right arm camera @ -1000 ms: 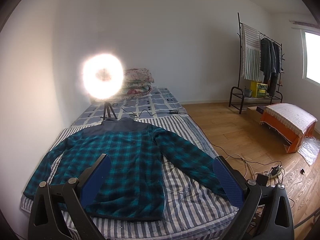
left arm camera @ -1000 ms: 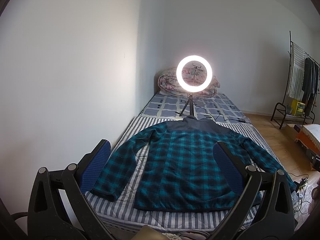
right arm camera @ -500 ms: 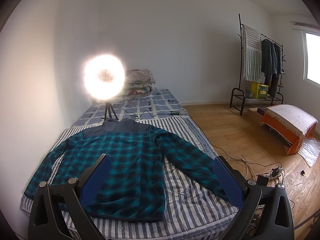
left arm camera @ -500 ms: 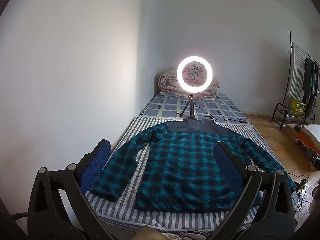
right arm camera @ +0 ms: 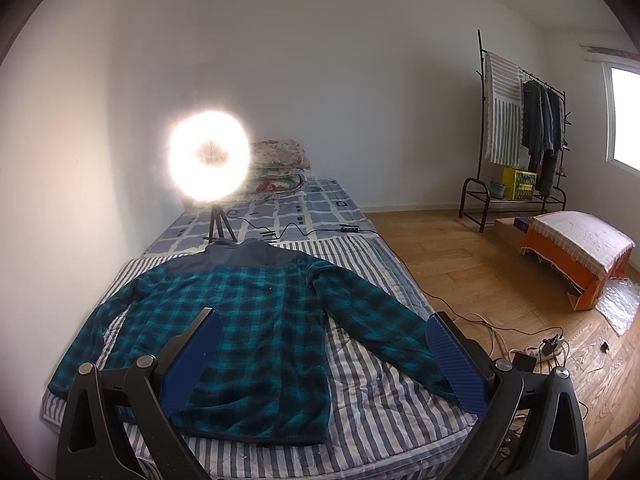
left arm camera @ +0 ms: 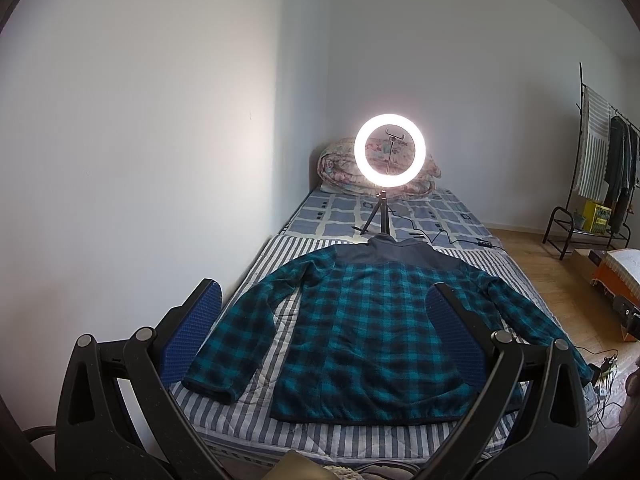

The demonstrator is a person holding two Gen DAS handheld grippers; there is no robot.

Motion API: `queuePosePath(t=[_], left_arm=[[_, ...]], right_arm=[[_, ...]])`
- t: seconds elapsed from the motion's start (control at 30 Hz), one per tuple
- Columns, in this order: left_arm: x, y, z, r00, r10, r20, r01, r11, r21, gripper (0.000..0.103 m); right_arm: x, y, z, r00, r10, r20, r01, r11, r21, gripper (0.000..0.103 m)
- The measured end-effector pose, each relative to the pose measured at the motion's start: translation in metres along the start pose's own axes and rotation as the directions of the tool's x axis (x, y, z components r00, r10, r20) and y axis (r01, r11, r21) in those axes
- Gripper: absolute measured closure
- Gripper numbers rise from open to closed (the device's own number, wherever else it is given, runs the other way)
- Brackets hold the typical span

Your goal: Fold large clothes

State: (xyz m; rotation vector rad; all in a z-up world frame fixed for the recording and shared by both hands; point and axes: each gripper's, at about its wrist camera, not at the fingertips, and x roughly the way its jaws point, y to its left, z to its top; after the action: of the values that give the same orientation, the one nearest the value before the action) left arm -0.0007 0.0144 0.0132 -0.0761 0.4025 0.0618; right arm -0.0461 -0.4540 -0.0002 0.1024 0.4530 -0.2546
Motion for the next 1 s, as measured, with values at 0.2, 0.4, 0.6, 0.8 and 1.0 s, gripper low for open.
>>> queuePosePath(t=[0.2,0.4,0.6,0.8,1.0], left_arm=[[0.000,0.001,0.003,1.000,0.000,0.000,0.000,1.000,0.000,0.000],[0.002,0.013,0.006,1.000,0.012,-0.002,-0.012,1.000,-0.001,0.000],[0.008,0.038,-0.014,0.998,0.062,-0.010,-0.062,0.998,0.017,0.000],[0.003,0.065,-0.051,0.985,0.174,-0.018,-0.173,0.983,0.061,0.000],[0.000,0.096,-0.088,0.973,0.225,-0.060,-0.223,0.974,0.039,0.000]], right_arm=[[0.000,0.002,0.000,1.000,-0.005,0.000,0.005,1.000,0.003,0.000],[0.000,0.005,-0.001,1.000,0.002,-0.002,-0.002,1.000,-0.007,0.000],[0.004,0.021,0.005,0.999,0.043,-0.005,-0.043,0.999,-0.026,0.000],[0.010,0.071,0.020,0.987,0.157,0.040,-0.150,0.979,-0.136,0.000],[0.034,0.141,0.026,0.911,0.412,-0.008,-0.405,0.892,-0.200,0.000]])
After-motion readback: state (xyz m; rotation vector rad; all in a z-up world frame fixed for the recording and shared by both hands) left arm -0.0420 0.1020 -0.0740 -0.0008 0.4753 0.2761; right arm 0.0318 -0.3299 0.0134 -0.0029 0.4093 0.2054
